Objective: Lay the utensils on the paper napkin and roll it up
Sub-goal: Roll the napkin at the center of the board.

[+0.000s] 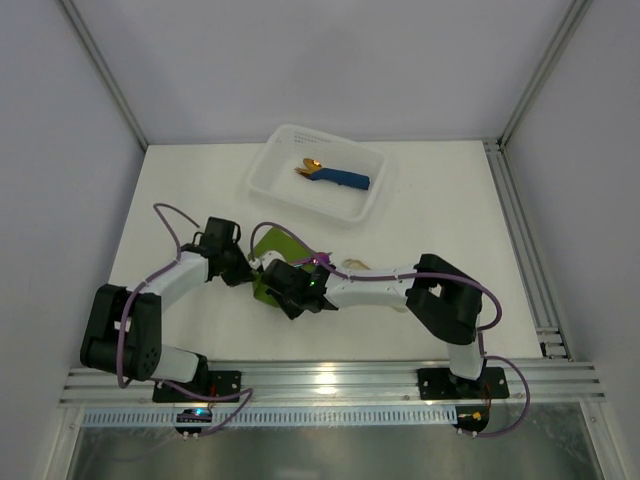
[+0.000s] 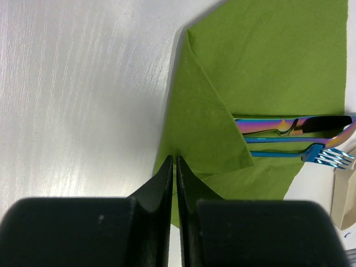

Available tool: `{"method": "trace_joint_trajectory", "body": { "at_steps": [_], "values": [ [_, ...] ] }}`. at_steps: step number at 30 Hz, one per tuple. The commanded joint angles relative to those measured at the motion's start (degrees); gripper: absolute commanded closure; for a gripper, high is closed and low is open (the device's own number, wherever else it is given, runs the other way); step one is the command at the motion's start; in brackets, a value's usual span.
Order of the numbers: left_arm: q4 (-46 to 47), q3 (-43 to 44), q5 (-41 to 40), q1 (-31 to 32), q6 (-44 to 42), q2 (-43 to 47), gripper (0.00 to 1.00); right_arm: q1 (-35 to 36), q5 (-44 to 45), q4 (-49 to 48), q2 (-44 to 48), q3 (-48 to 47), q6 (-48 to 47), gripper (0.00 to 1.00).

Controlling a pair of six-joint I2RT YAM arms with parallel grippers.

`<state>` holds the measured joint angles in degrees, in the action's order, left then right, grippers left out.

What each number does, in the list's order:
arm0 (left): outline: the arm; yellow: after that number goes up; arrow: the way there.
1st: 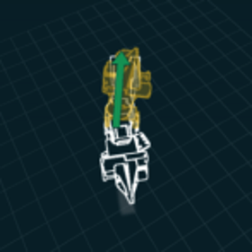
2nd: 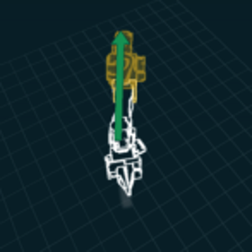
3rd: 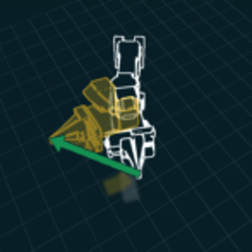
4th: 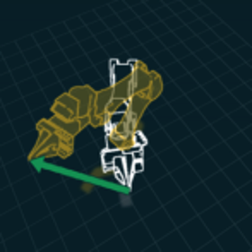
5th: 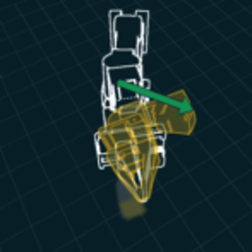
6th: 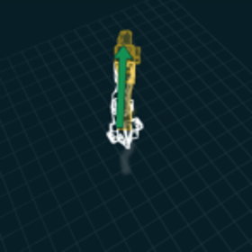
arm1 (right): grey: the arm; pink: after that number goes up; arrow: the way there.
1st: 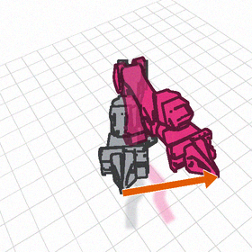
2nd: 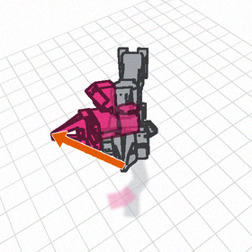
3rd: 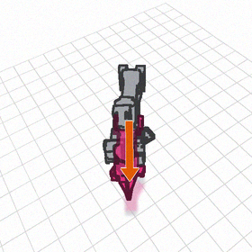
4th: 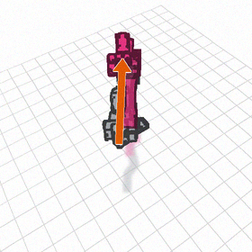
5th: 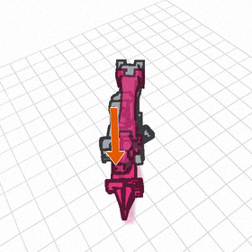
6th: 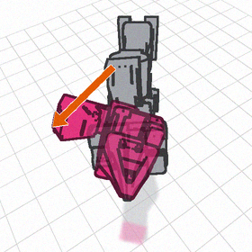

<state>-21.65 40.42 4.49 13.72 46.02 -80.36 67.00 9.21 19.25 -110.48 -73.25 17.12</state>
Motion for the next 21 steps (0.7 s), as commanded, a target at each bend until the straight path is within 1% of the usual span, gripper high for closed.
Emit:
{"method": "trace_joint_trajectory", "body": {
  "at_steps": [1, 13, 21],
  "values": [
    [2.31, 0.01, 1.22, -0.27, -0.41, -0.94, 0.95, 0.32, -0.16, -2.37, 3.34, -0.57, 0.89, 0.96],
    [4.16, -1.93, 2.28, -0.27, 0.03, -1.64, 0.96, 0.23, 0.98, -0.18, 2.02, -4.61, 0.54, 0.96],
    [4.33, -3.07, 2.1, -0.27, 0.12, -1.82, 0.96, -1.0, 1.07, 2.2, 0.97, -9.53, -0.6, 0.96]
  ]
}}
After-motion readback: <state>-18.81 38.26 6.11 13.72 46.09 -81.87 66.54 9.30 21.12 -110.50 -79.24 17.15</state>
